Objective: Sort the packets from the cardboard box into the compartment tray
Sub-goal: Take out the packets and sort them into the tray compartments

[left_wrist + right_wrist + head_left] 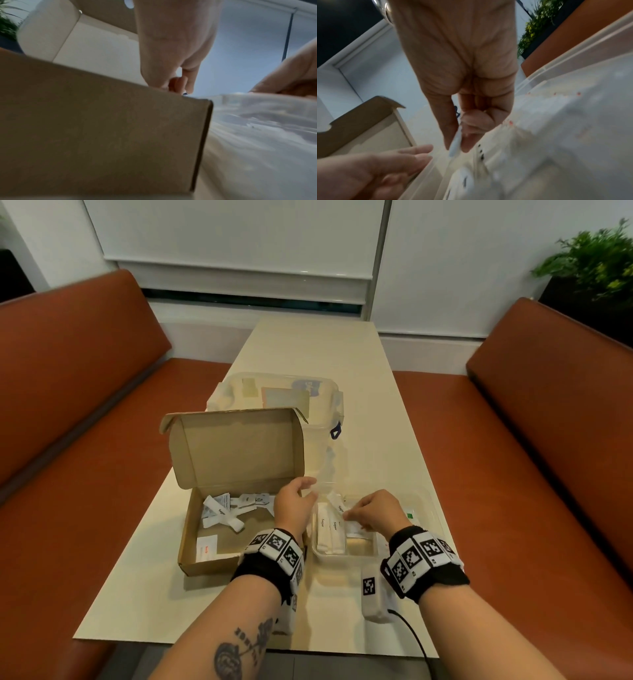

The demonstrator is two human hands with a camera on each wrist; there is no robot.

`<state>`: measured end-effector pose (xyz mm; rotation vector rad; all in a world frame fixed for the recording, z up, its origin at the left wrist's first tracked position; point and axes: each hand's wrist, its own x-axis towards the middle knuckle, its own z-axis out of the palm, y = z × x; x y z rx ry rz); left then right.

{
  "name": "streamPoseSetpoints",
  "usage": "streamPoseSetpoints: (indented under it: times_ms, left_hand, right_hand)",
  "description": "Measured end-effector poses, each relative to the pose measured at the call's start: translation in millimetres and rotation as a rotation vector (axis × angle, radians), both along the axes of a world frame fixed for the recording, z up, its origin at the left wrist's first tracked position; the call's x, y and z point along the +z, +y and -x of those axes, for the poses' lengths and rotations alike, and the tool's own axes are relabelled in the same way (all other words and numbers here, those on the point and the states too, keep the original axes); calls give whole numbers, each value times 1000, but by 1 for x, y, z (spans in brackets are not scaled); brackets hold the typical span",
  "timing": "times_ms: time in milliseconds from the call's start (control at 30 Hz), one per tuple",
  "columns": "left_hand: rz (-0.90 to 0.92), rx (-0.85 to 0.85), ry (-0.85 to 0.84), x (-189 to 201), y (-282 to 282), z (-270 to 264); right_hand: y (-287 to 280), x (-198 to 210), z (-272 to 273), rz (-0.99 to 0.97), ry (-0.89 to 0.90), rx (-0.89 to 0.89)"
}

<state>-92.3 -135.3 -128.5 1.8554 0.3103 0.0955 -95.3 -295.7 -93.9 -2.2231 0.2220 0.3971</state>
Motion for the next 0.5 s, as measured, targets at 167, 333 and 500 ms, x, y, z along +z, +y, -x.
streamPoseSetpoints:
  times_ms: [167,333,500]
  left_hand:
    - [-169,-51,45,-4,1,0]
    - [-173,-74,41,-2,3,-1]
    - [-158,-68,45,-2,2,0]
  right_hand:
    - [19,-10,9,6,11,7]
    - [28,-13,8,190,-116,103]
    - [30,-17,5,389,-193,256]
